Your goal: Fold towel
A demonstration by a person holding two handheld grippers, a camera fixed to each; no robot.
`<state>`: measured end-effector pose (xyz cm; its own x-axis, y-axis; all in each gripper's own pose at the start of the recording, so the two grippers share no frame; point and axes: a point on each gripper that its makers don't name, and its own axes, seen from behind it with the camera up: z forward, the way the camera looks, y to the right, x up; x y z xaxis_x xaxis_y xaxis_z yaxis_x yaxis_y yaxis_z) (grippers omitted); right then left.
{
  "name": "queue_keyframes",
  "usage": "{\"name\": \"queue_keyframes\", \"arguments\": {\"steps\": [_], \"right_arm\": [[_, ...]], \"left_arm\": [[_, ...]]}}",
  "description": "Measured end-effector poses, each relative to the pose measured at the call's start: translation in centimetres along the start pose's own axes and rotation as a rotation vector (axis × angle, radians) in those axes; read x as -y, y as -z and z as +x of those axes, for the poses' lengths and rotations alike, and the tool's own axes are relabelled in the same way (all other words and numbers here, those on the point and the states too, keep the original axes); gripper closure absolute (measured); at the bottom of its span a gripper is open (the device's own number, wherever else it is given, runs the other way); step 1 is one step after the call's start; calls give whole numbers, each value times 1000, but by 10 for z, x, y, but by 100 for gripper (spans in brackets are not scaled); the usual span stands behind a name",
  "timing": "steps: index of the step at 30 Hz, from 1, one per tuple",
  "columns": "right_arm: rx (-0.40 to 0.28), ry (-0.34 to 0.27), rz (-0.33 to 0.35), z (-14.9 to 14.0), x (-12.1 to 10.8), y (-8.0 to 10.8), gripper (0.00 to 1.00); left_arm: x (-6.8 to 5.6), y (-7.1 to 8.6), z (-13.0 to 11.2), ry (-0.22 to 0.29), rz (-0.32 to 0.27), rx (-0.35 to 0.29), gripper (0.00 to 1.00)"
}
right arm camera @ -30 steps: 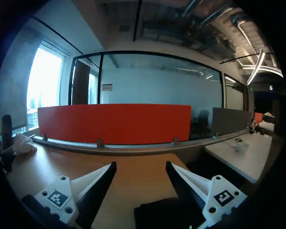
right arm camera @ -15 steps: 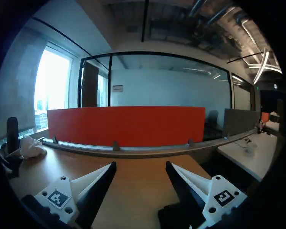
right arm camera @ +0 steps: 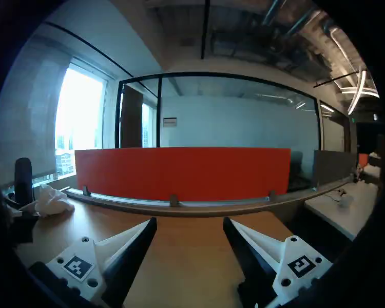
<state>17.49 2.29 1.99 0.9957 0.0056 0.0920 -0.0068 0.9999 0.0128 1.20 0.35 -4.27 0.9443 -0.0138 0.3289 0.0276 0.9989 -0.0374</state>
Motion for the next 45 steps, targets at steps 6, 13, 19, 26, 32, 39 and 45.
{"name": "queue_keyframes", "arguments": {"steps": [6,13,19,26,32,39,45], "right_arm": [[-5,-2,12,3,22,-3,0],[1,-13,16,-1,41,-3,0],[5,-25,9,0,44,-1,0],[2,-21,4,7,47,-1,0],[7,-19,-7,8,48,2,0],[11,-23,-13,9,52,4,0],[13,-39,-21,16,53,7,0]], "left_arm": [[3,-10,22,5,-3,-51,4],[5,-20,50,-5,-3,-131,4],[12,-23,74,20,14,-204,4],[15,-24,84,50,16,-247,4],[14,-26,83,64,4,-262,4],[17,-26,83,66,1,-275,4],[14,-24,79,70,-5,-284,4]]}}
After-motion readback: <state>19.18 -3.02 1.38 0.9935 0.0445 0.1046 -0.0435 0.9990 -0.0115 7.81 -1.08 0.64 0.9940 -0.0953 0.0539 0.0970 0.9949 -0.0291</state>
